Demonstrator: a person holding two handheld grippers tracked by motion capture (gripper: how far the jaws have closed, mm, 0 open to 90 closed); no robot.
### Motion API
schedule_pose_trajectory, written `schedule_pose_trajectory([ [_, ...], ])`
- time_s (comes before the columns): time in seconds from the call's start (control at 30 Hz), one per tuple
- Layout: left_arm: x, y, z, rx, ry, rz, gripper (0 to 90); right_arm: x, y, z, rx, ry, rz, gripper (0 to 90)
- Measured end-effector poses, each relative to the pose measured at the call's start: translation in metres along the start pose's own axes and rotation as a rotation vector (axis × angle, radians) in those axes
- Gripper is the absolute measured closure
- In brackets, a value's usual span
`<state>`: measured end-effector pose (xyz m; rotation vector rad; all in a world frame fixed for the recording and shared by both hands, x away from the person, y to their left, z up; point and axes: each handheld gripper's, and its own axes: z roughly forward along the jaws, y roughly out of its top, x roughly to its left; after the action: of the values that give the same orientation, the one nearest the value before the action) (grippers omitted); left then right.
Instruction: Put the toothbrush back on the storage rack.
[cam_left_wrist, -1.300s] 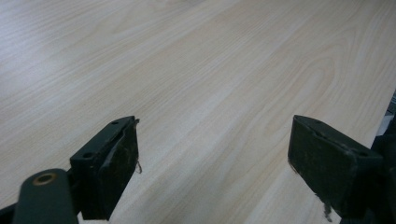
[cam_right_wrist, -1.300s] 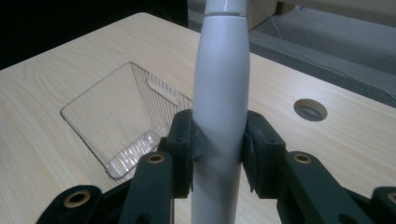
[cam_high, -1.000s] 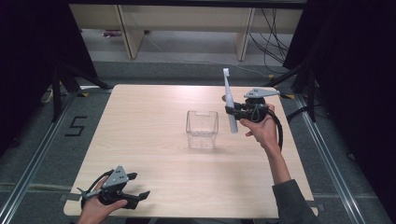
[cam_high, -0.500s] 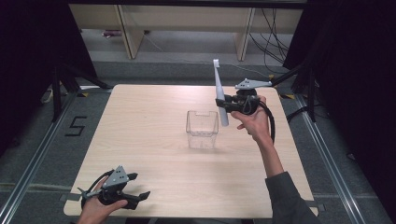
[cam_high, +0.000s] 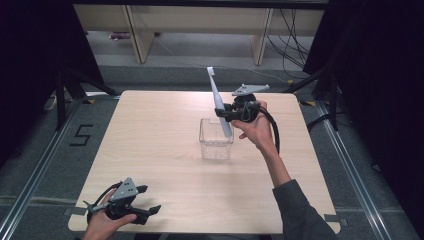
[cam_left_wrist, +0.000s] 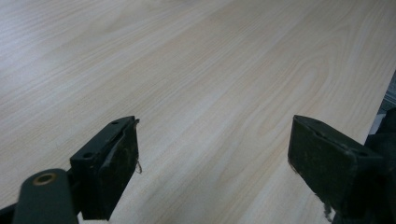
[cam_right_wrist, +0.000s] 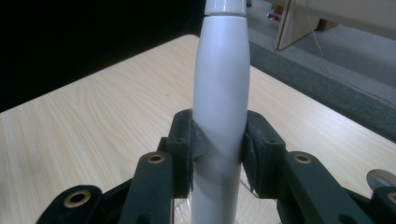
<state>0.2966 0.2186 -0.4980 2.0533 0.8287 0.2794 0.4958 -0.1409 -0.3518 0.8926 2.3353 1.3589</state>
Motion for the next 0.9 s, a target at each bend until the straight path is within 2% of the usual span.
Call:
schedule_pose_trajectory([
  [0.03,0.0,0.0,0.0,-0.001,0.001,0.0,15.7,0.001,0.0,0.002,0.014,0.003,0.01,66.9],
  [0.07,0.0,0.0,0.0,-0.001,0.001,0.0,15.7,0.0,-0.001,0.005,0.01,-0.015,-0.008,66.9],
  [0.17,0.0,-0.001,0.0,0.004,-0.001,-0.001,15.7,0.001,-0.003,0.01,0.046,-0.012,-0.011,66.9],
  [0.27,0.0,0.0,0.0,0.0,0.0,-0.001,15.7,0.002,-0.004,0.015,0.058,-0.016,-0.009,66.9],
  [0.3,0.0,0.0,0.0,0.004,0.0,0.002,15.7,0.002,-0.005,0.019,0.065,-0.025,-0.025,66.9],
  [0.4,0.0,-0.001,0.0,-0.002,-0.005,0.0,15.7,0.003,-0.007,0.025,0.094,-0.019,-0.017,67.0],
  [0.6,0.0,0.0,-0.001,0.004,-0.005,0.003,15.7,0.003,-0.011,0.033,0.114,-0.019,-0.016,66.9],
  [0.73,0.0,0.0,-0.001,0.002,-0.001,0.001,15.7,0.003,-0.018,0.04,0.157,-0.025,-0.007,66.9],
  [0.77,0.0,-0.001,0.0,-0.001,0.0,0.0,15.7,0.002,-0.02,0.043,0.159,-0.028,-0.023,66.9],
  [0.8,0.0,0.0,-0.001,0.001,0.0,0.001,15.7,0.003,-0.02,0.043,0.184,-0.026,-0.01,66.9],
  [0.87,0.0,0.0,-0.001,0.001,-0.007,0.005,15.7,0.003,-0.022,0.046,0.172,-0.027,-0.003,66.9],
  [0.9,-0.001,0.0,0.0,0.001,-0.01,-0.005,15.7,0.004,-0.023,0.049,0.209,-0.029,0.001,66.9],
])
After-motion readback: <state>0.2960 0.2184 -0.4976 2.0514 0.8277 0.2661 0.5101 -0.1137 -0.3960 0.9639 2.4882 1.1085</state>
